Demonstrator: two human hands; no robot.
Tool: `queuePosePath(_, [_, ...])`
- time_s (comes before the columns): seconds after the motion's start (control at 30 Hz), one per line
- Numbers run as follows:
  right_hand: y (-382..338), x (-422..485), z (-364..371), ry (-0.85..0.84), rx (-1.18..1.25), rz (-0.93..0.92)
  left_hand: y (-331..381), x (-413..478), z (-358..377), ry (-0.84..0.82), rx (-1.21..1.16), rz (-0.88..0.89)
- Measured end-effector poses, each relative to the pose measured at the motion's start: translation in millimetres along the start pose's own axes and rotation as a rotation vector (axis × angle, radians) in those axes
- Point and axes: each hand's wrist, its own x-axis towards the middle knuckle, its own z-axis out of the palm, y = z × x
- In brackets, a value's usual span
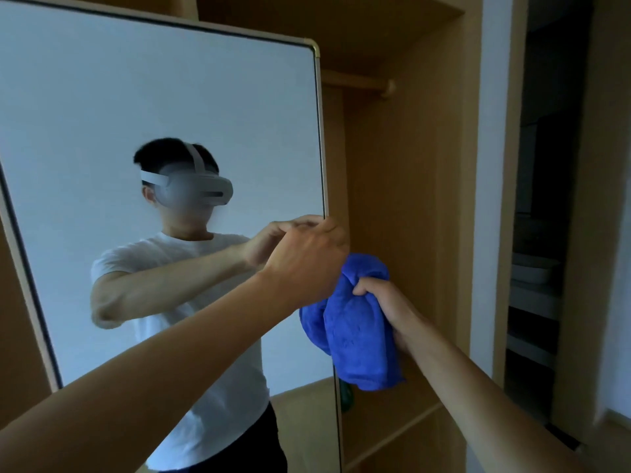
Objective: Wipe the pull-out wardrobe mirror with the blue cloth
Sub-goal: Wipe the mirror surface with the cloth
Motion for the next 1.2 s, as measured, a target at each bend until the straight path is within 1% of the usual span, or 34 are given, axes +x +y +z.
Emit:
queuePosePath(0.13, [5.9,-6.8,2.5,0.055,-0.058,0.042,-10.6,5.3,-7.9,0.021,0.032,0.016])
queuePosePath(0.23, [23.7,-14.4,3.7,0.105,-0.1,0.084,-10.8,4.7,-8.9,0.018,0.004,0.034])
queuePosePath(0.37, [51.0,-24.1,4.2,0.142,-0.113,0.134,-14.9,-0.6,-7.6,0.078,-0.065,0.025])
queuePosePath(0.47, [53.5,-24.2,5.1,0.172,-0.123,0.106,-20.6,-2.8,-8.2,0.035,-0.123,0.069])
queuePosePath(0.53, [43.9,-19.9,4.9,0.178,-0.141,0.066,-19.0,-0.9,-9.0,0.026,-0.095,0.067])
queuePosePath(0.6, [28.5,-15.5,5.9,0.166,-0.144,0.023,-15.5,1.9,-7.9,0.02,-0.05,0.063])
queuePosePath(0.7, [7.1,-7.4,5.4,0.126,-0.122,-0.025,-15.1,5.8,-5.0,0.027,-0.048,0.044])
queuePosePath(0.93, [-29.1,16.4,-1.2,-0.016,-0.08,-0.1,-12.2,14.2,2.5,0.036,0.016,-0.022])
queuePosePath(1.0, [-31.5,22.2,-2.8,-0.035,-0.068,-0.116,-11.2,15.5,2.5,0.053,0.049,-0.039])
queuePosePath(1.2, [-11.5,28.1,-11.8,-0.144,-0.056,-0.066,-15.0,30.8,1.1,0.003,0.148,-0.027])
